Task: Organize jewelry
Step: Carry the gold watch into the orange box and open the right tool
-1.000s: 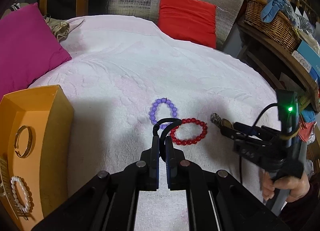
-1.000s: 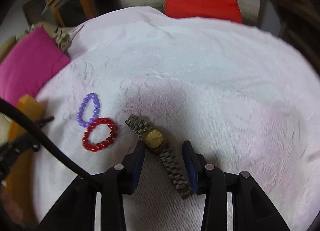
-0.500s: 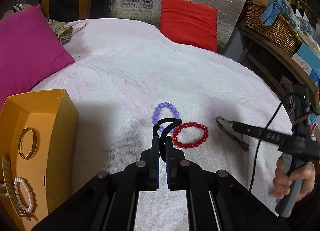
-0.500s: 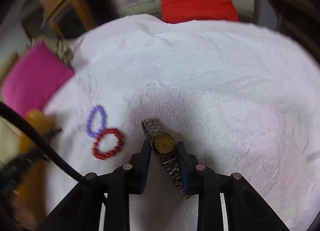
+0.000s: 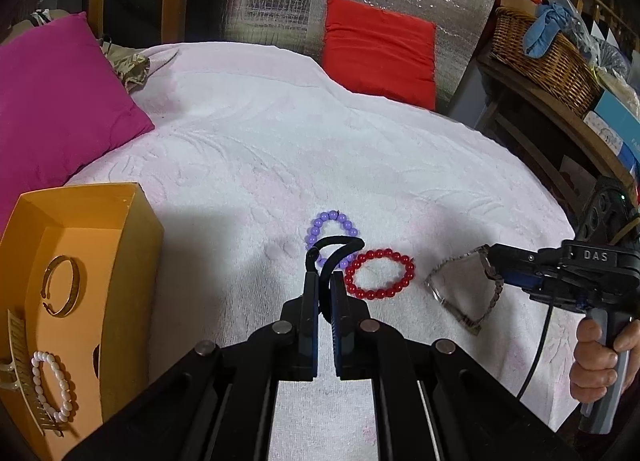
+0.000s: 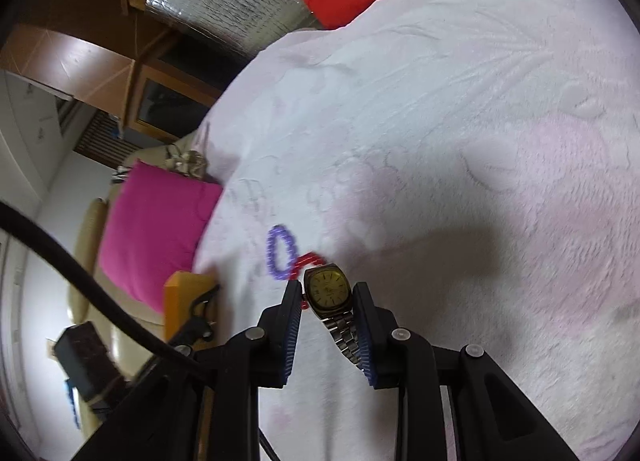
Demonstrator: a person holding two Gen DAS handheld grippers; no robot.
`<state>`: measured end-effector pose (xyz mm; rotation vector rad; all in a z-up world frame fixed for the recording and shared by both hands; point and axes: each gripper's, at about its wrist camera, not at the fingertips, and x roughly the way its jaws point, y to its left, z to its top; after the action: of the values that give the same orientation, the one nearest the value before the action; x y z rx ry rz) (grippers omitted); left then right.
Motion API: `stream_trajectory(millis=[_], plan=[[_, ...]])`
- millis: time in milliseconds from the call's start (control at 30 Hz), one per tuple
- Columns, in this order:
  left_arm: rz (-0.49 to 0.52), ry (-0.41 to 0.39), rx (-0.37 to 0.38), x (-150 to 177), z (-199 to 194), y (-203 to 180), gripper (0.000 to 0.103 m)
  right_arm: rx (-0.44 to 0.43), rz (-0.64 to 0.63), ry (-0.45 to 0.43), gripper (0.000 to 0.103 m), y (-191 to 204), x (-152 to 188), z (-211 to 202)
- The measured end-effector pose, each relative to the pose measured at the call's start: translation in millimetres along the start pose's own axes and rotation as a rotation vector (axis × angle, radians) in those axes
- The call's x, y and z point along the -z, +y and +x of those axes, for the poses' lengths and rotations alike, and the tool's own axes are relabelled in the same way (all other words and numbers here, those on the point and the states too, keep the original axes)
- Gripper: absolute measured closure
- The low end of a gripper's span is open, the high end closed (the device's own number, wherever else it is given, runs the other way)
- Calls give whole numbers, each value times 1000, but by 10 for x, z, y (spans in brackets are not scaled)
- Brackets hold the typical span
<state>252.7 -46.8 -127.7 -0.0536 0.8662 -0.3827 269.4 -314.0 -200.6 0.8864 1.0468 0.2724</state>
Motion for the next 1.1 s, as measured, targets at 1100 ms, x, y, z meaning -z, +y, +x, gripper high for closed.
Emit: stream_trajectory(millis=[1100], plan=[[-71, -129, -396, 1059, -1955, 1368, 98, -507, -316, 135, 75, 1943, 1081, 311]])
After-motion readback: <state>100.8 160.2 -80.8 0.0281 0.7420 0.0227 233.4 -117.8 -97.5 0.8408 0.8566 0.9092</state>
